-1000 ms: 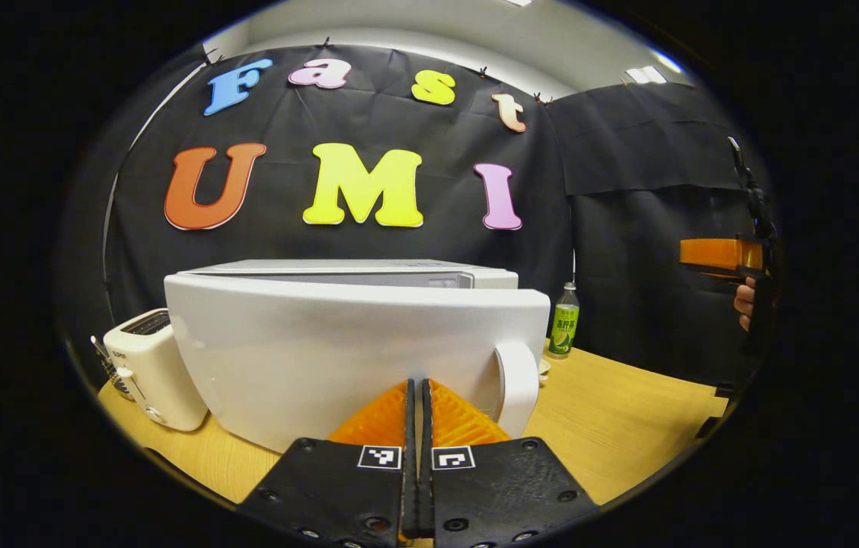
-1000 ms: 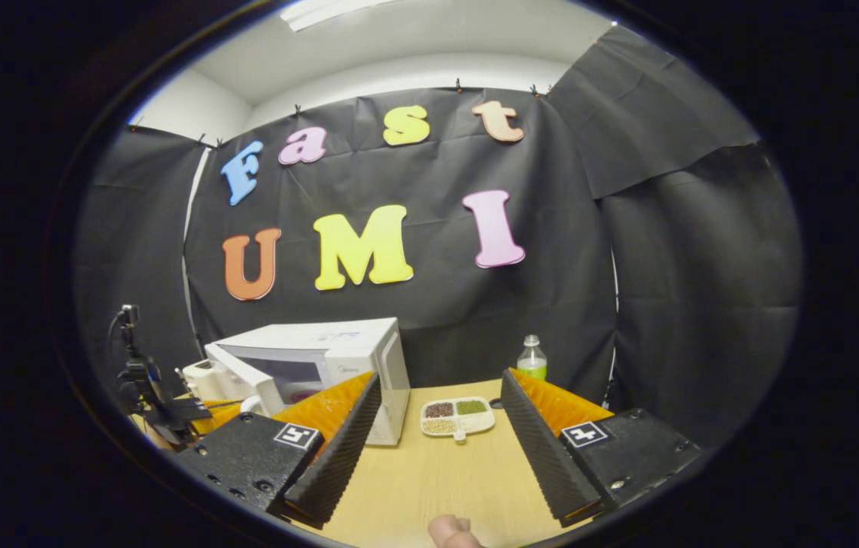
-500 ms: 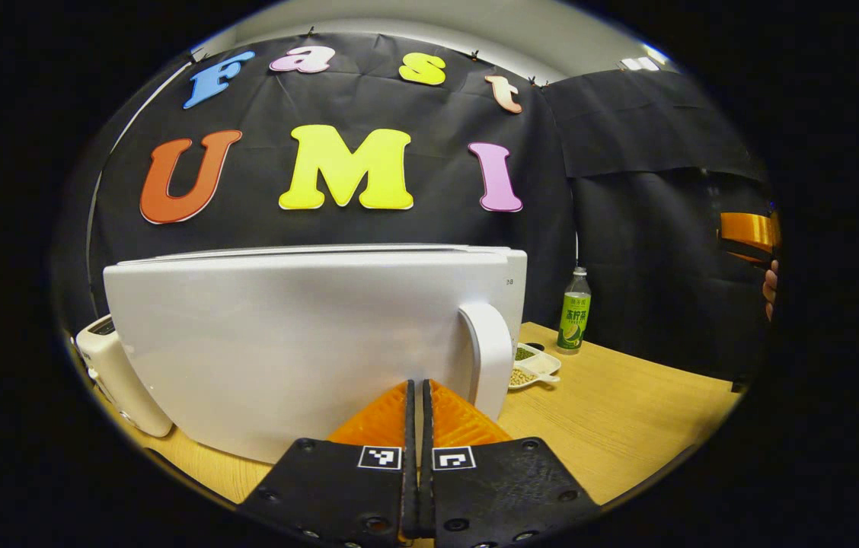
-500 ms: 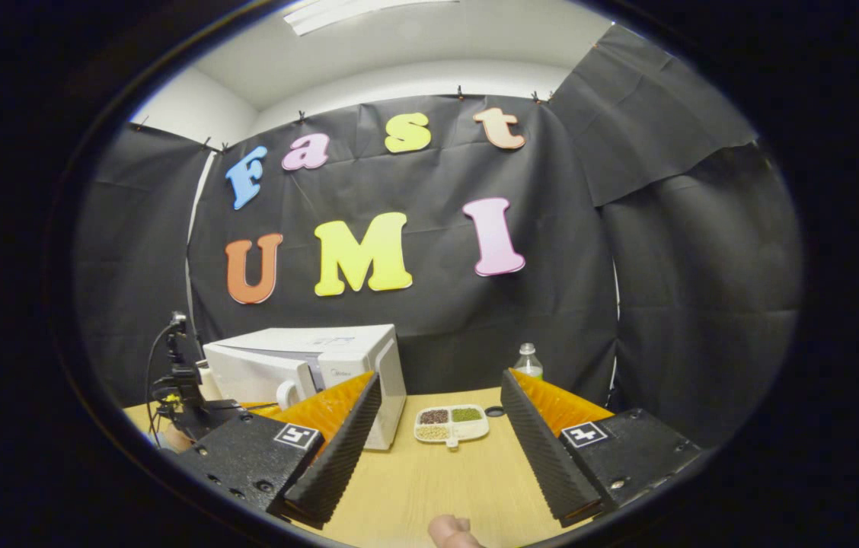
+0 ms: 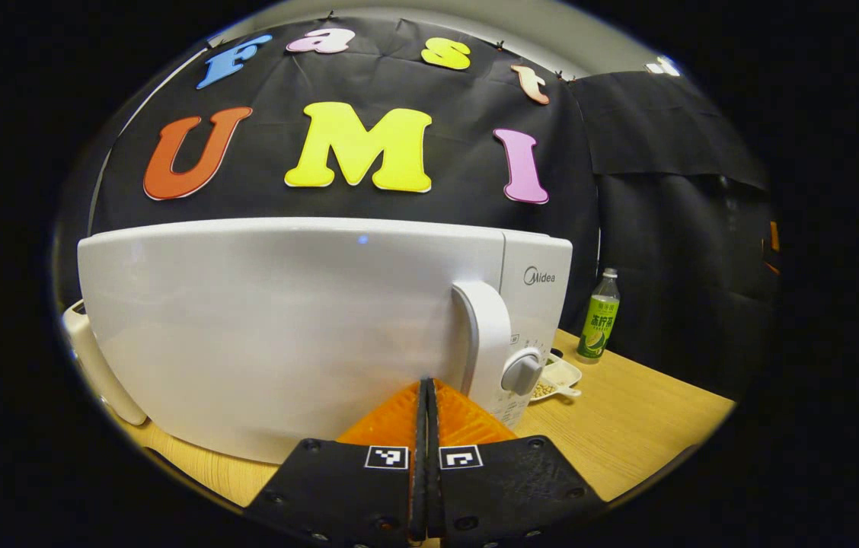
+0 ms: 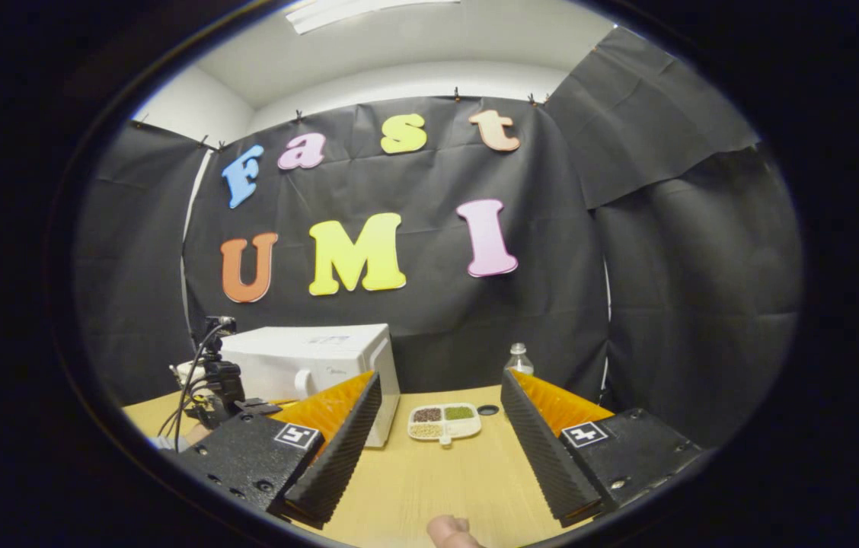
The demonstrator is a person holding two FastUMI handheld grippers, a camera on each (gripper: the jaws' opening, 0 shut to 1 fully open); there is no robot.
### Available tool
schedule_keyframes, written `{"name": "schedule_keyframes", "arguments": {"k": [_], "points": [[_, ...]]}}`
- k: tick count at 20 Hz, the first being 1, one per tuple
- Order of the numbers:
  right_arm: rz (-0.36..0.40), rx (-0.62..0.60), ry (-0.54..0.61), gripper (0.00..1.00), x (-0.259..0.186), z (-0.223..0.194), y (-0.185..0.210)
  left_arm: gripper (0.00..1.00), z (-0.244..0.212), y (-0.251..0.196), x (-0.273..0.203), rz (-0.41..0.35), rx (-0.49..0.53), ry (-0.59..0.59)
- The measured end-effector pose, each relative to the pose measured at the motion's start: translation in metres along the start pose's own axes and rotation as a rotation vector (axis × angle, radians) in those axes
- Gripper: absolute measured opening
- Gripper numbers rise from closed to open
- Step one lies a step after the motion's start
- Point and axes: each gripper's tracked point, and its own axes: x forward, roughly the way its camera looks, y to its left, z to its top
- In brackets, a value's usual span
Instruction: Open the microwave oven with the left hand, put the food in, and close the microwave oven.
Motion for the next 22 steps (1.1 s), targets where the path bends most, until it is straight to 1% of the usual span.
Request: {"name": "schedule_keyframes", "arguments": {"k": [1, 2, 3, 5, 7, 8, 9, 10, 11, 12, 13, 14, 15, 16, 17, 18, 19, 20, 22], "points": [[-0.002, 0.000, 0.001, 1.00, -0.004, 0.001, 0.000, 0.00, -0.003, 0.001, -0.001, 0.013, 0.017, 0.014], [-0.005, 0.001, 0.003, 0.91, -0.010, 0.001, 0.002, 0.00, -0.006, 0.006, -0.003, 0.047, 0.042, 0.029], [-0.010, 0.000, 0.005, 0.91, -0.015, 0.001, 0.001, 0.01, -0.008, 0.010, -0.007, 0.073, 0.071, 0.043], [-0.025, -0.007, 0.011, 0.91, -0.025, 0.001, -0.002, 0.01, -0.005, 0.005, -0.022, 0.080, 0.096, 0.030], [-0.046, -0.016, 0.016, 0.91, -0.033, 0.000, -0.006, 0.01, 0.001, -0.005, -0.042, 0.066, 0.076, 0.002], [-0.051, -0.015, 0.018, 1.00, -0.038, -0.001, -0.007, 0.01, 0.005, -0.007, -0.054, 0.066, 0.054, -0.010], [-0.051, -0.011, 0.019, 1.00, -0.042, -0.002, -0.006, 0.02, 0.006, -0.012, -0.066, 0.062, 0.032, -0.017], [-0.049, -0.006, 0.018, 0.91, -0.046, -0.001, -0.004, 0.05, 0.006, -0.017, -0.076, 0.065, 0.016, -0.020], [-0.048, -0.001, 0.019, 0.91, -0.049, 0.000, -0.002, 0.05, 0.008, -0.019, -0.089, 0.075, 0.011, -0.027], [-0.042, 0.002, 0.022, 0.92, -0.051, 0.000, 0.001, 0.31, 0.013, -0.019, -0.107, 0.095, 0.011, -0.041], [-0.035, 0.003, 0.024, 0.92, -0.054, -0.001, 0.004, 0.35, 0.017, -0.017, -0.122, 0.122, 0.013, -0.051], [-0.031, 0.007, 0.022, 0.91, -0.058, 0.000, 0.007, 0.68, 0.021, -0.016, -0.137, 0.148, 0.012, -0.059], [-0.024, 0.013, 0.015, 0.91, -0.061, 0.003, 0.012, 0.75, 0.025, -0.013, -0.151, 0.176, 0.005, -0.067], [-0.016, 0.015, 0.007, 1.00, -0.065, 0.005, 0.016, 0.78, 0.030, -0.010, -0.165, 0.202, -0.007, -0.076], [-0.005, 0.010, 0.002, 0.92, -0.069, 0.007, 0.022, 0.67, 0.034, -0.007, -0.179, 0.227, -0.027, -0.078], [0.002, 0.004, -0.005, 1.00, -0.075, 0.008, 0.026, 0.78, 0.032, -0.006, -0.192, 0.250, -0.047, -0.061], [0.002, -0.001, -0.010, 1.00, -0.080, 0.010, 0.029, 0.67, 0.035, -0.007, -0.205, 0.261, -0.061, -0.054], [0.002, -0.008, -0.015, 0.91, -0.085, 0.012, 0.031, 0.86, 0.040, -0.007, -0.218, 0.275, -0.063, -0.053], [-0.003, -0.023, -0.028, 0.91, -0.099, 0.017, 0.038, 0.94, 0.050, -0.003, -0.246, 0.327, -0.031, -0.052]]}}
